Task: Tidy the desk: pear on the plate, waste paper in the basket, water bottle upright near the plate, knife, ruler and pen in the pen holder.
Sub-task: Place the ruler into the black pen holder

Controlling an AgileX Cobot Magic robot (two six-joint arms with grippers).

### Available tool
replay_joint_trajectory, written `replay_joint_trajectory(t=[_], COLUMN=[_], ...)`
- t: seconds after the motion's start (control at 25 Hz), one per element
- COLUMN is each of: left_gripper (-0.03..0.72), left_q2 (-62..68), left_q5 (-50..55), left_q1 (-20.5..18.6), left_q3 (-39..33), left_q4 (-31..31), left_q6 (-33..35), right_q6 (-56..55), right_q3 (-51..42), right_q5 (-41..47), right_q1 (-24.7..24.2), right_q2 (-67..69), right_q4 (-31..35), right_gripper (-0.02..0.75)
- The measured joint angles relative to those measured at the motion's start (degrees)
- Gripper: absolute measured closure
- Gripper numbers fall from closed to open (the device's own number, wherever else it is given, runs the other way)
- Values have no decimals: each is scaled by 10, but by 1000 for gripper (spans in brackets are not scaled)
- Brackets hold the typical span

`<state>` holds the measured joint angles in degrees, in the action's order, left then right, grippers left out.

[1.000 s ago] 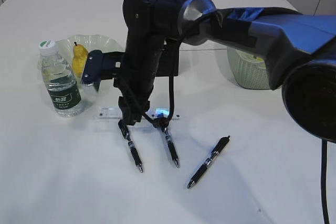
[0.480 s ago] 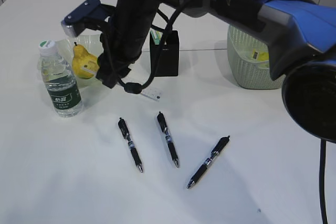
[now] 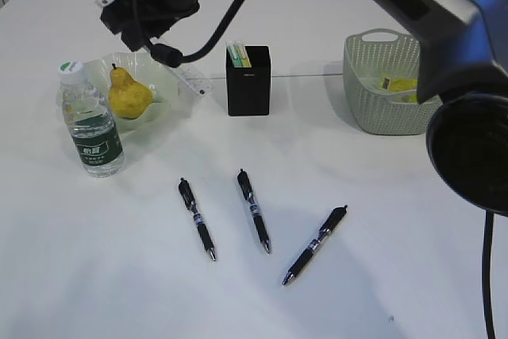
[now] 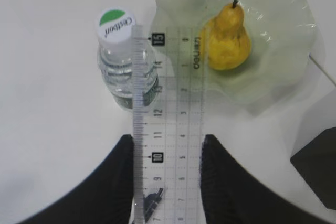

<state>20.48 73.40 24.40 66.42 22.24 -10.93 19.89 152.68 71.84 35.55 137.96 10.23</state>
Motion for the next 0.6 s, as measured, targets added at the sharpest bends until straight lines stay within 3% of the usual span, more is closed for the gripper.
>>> replay_joint_trajectory(t=[0.28, 0.6], left_gripper=[413, 413], left_q2=[0, 3], left_q5=[-20, -31], left_q1=[0, 0], left_q3=[0, 0], left_q4=[0, 16], left_q6=[0, 0], right_q6=[-72, -158], right_q3=[50, 96], right_q5=[-9, -58], right_q1=[0, 0], right_q2=[0, 0], right_q4=[-10, -108], right_gripper=[442, 442])
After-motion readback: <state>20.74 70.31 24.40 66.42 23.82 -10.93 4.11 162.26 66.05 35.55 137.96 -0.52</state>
